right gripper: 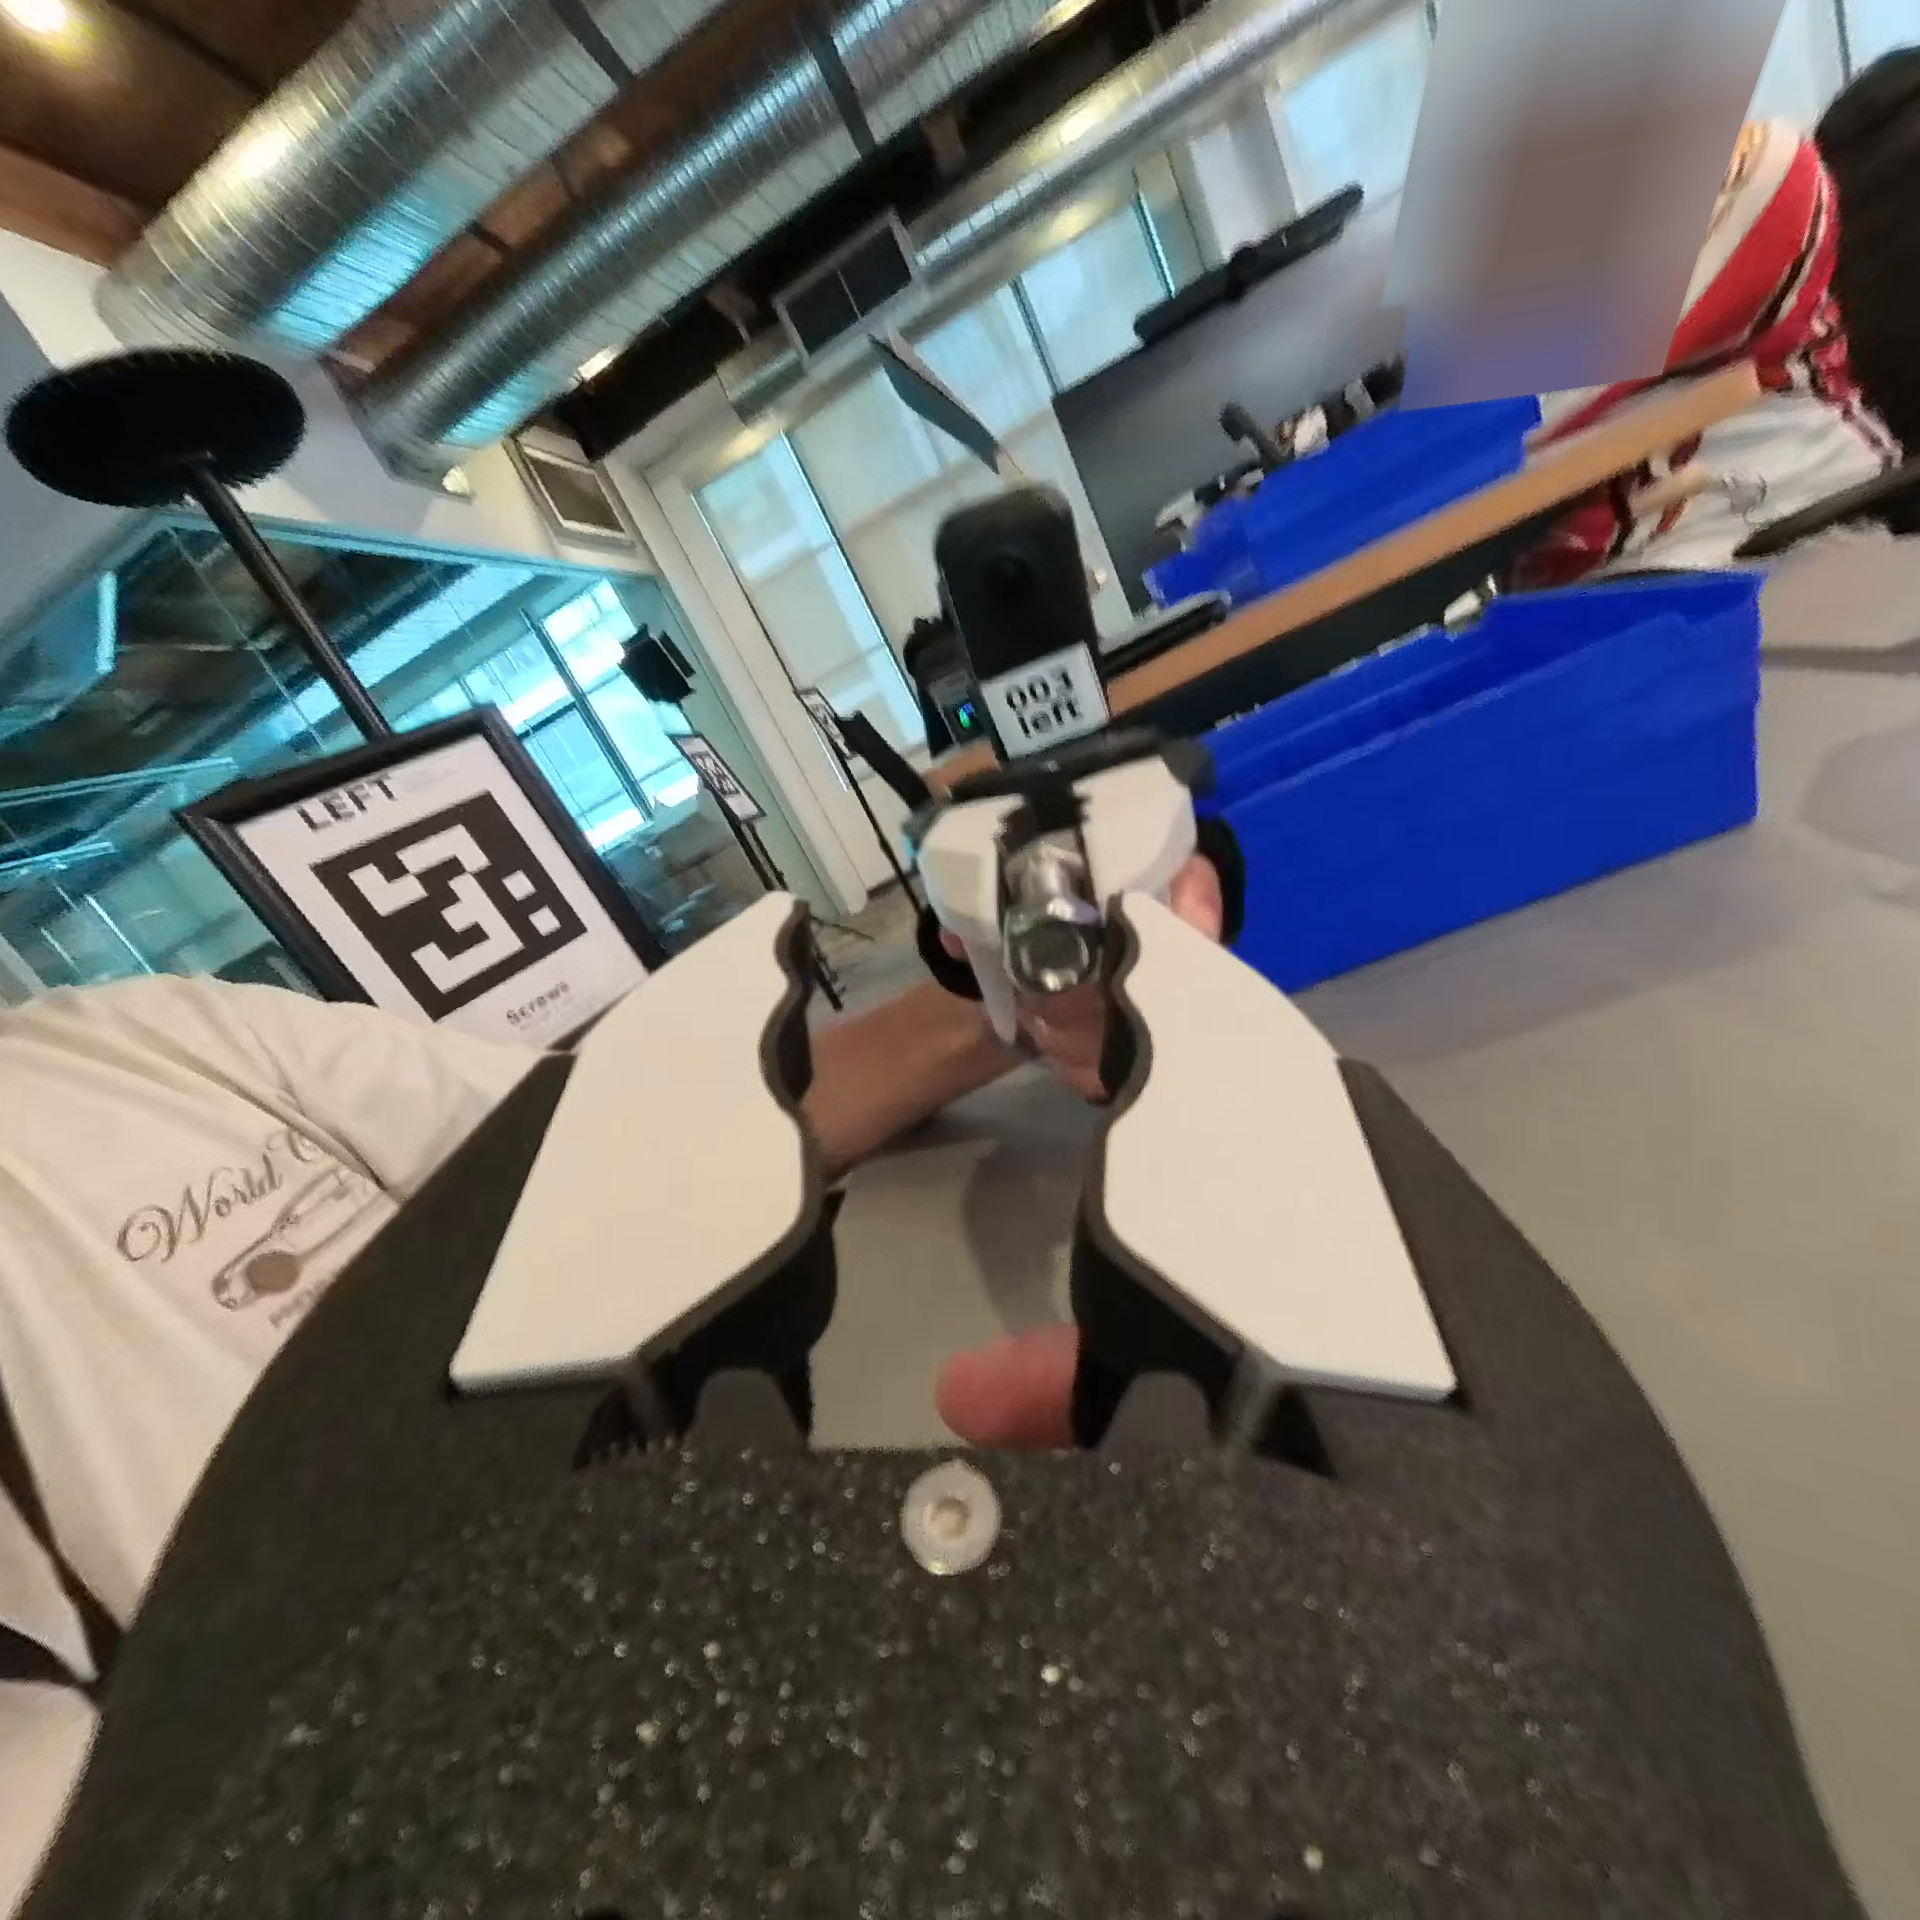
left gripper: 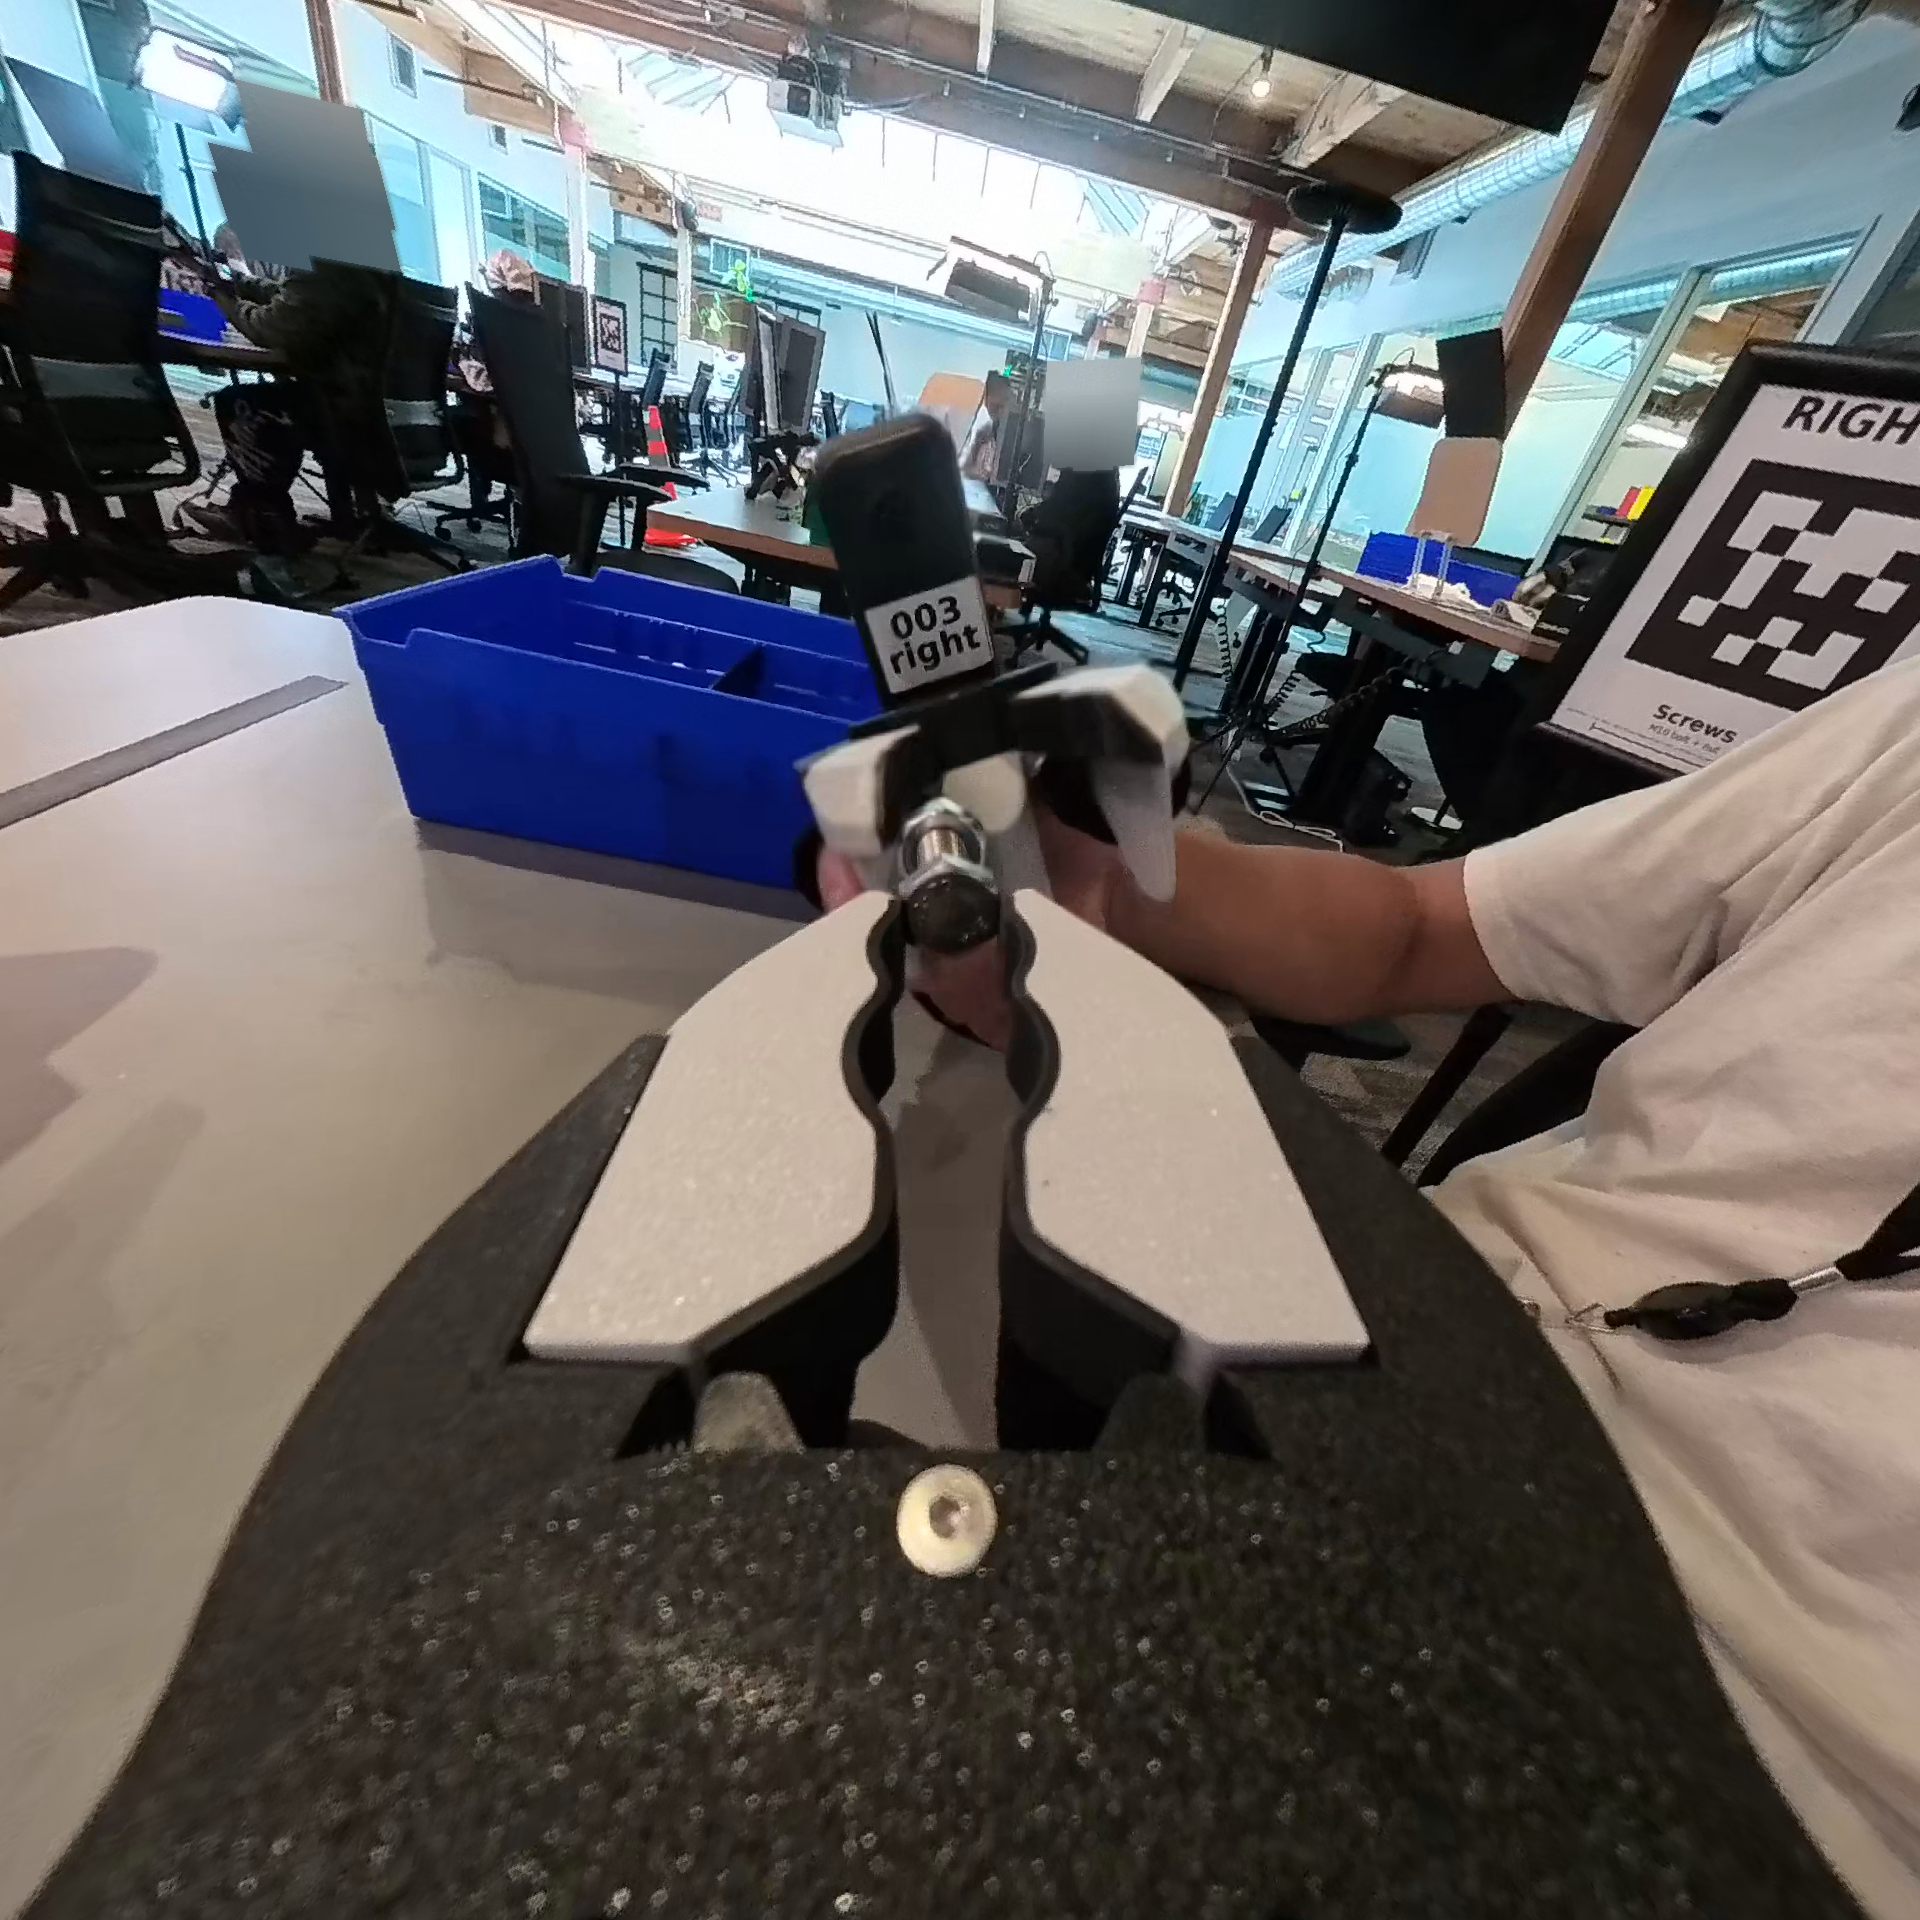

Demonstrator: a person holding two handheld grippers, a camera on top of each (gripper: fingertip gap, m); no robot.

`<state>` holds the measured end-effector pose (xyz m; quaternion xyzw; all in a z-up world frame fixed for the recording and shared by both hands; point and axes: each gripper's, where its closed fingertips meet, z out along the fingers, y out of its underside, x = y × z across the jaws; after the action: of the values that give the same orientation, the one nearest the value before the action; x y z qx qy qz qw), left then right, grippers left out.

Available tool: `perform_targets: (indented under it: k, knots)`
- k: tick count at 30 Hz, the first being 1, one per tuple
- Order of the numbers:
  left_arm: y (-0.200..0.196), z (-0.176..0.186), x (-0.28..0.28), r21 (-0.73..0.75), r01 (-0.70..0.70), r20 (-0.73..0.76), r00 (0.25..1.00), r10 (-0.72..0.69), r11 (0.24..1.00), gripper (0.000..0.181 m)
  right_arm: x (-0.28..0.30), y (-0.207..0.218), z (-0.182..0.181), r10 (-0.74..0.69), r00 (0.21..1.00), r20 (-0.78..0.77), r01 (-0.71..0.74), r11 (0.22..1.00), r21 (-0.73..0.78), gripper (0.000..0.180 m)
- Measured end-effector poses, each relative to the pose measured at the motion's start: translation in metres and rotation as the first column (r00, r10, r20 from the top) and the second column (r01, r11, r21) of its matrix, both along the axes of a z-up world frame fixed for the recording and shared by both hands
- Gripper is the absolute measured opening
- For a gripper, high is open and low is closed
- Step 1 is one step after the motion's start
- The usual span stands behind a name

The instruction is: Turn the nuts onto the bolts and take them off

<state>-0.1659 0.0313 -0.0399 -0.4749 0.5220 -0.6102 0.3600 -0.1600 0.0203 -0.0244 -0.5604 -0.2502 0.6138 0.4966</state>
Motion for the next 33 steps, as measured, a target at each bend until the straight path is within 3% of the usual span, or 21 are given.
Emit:
perform_targets:
  k: [3,8,15,20,23,26,30,33]
  knots:
    - [0.002,0.000,0.000,-0.002,-0.008,-0.002,1.000,0.008,1.000,0.016,0.009,0.003,0.013,-0.034,0.998,-0.053,0.036,0.999,0.023,0.050]
    - [0.001,0.002,-0.001,-0.007,-0.001,0.009,1.000,0.001,1.000,0.016,0.002,0.003,-0.011,-0.010,0.999,0.033,0.012,0.999,-0.039,0.051]
    - [0.003,0.001,-0.001,-0.005,-0.010,0.005,1.000,0.010,1.000,0.016,0.015,0.001,0.017,-0.042,0.995,-0.089,0.044,0.999,0.024,0.052]
    - [0.000,0.003,-0.001,-0.005,0.003,0.011,1.000,-0.002,1.000,0.016,0.007,0.008,-0.018,-0.046,0.997,0.069,0.051,0.996,-0.066,0.050]
    - [-0.003,0.002,-0.001,0.001,0.012,0.007,1.000,-0.012,1.000,0.016,-0.001,0.004,-0.016,0.015,1.000,0.028,-0.012,0.994,-0.112,0.045]
    - [-0.004,0.000,0.000,-0.001,0.017,0.001,1.000,-0.017,1.000,0.017,-0.003,0.004,-0.013,0.025,1.000,0.006,-0.024,0.994,-0.107,0.024]
    - [-0.007,-0.001,0.000,-0.020,0.048,-0.001,0.999,-0.048,0.999,0.016,-0.003,0.002,-0.015,-0.071,0.992,0.104,0.061,0.994,0.095,0.018]
    - [-0.013,0.002,-0.002,-0.052,0.099,0.014,0.995,-0.099,0.994,0.016,-0.005,-0.003,-0.014,-0.240,0.946,0.216,0.138,0.906,0.401,0.018]
